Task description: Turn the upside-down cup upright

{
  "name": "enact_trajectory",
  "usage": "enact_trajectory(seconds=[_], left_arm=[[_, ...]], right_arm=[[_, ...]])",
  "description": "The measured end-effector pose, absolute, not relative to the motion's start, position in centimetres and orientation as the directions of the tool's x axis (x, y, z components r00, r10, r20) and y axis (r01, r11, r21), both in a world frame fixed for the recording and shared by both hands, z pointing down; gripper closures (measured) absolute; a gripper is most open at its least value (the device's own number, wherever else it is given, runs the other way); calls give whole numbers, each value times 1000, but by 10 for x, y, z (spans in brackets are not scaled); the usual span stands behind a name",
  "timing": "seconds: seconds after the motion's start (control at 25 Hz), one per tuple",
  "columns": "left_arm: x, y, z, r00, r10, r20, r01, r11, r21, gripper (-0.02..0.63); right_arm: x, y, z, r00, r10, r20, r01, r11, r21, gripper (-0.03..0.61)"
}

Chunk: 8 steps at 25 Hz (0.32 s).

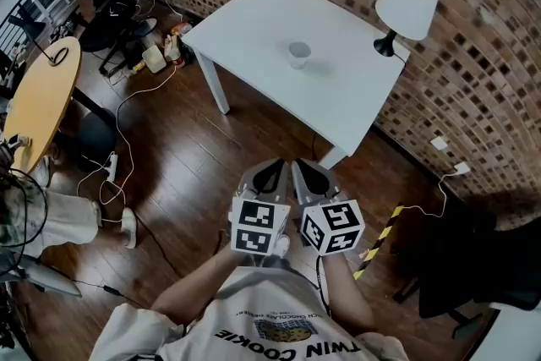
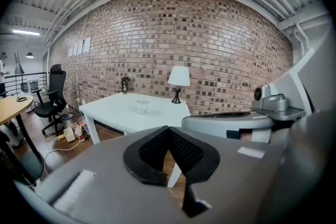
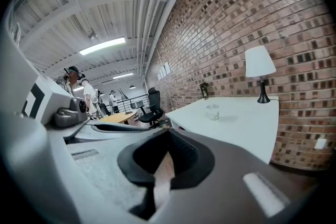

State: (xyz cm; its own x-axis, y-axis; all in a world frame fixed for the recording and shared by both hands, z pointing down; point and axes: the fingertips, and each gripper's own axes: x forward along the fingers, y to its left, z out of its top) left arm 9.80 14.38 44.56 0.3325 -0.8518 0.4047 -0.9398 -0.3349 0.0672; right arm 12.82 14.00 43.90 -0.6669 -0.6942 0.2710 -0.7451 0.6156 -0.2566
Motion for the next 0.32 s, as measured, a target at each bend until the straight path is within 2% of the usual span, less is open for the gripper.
enact_trajectory(seconds=[0.32], left_arm=[[73,152,443,363,-842,398,-930,-356,96,611]], right_arm=[[104,150,440,-648,-704,290,-761,594,-260,575]])
